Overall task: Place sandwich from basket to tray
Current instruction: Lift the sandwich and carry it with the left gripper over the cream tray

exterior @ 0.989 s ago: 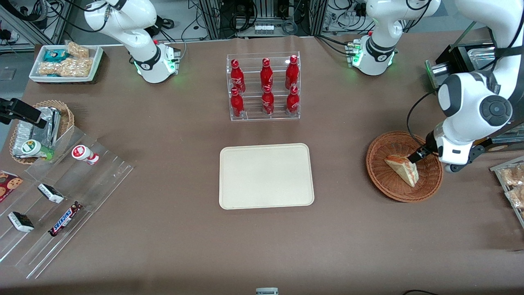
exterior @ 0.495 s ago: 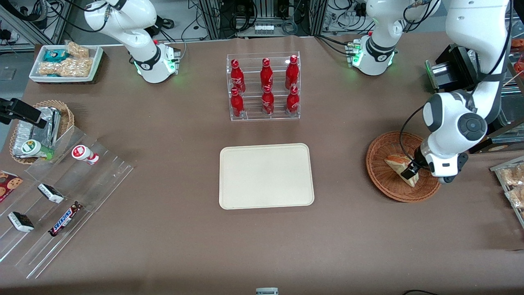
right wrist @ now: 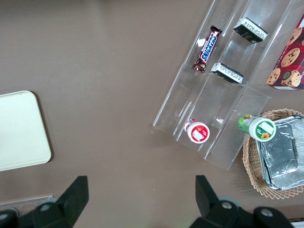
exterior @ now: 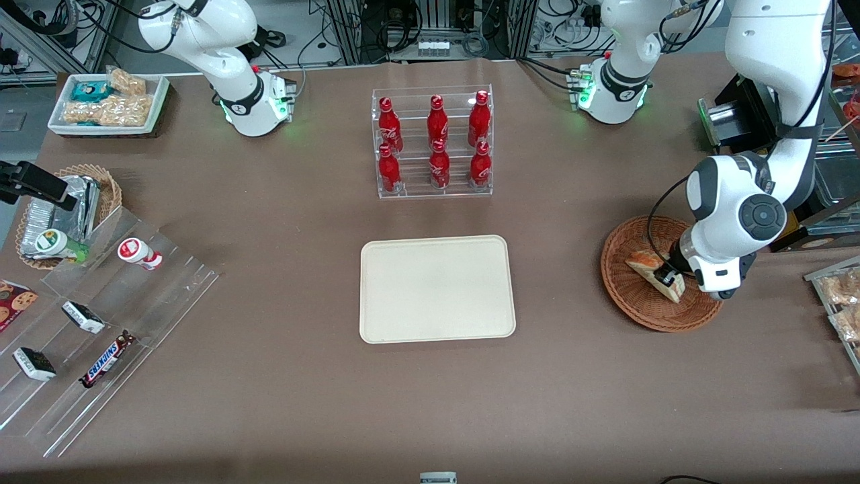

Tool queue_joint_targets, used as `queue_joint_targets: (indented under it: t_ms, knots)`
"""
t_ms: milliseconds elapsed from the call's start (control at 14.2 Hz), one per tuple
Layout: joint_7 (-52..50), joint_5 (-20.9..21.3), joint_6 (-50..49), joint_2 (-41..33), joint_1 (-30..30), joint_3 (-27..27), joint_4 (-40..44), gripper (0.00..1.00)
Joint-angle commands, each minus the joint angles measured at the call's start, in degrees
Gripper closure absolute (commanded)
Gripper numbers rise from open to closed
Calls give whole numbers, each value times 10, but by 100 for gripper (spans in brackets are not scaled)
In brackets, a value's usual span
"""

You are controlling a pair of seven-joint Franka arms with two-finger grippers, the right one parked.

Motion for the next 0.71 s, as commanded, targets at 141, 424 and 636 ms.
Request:
queue_joint_targets:
  t_ms: [141, 424, 636]
  knots:
    - [-17, -4, -137, -5, -41, -35, 120, 95]
    - [-6, -3, -136, 20, -59, -121, 153, 95]
    - [-4, 4, -135, 71, -60, -206, 204, 95]
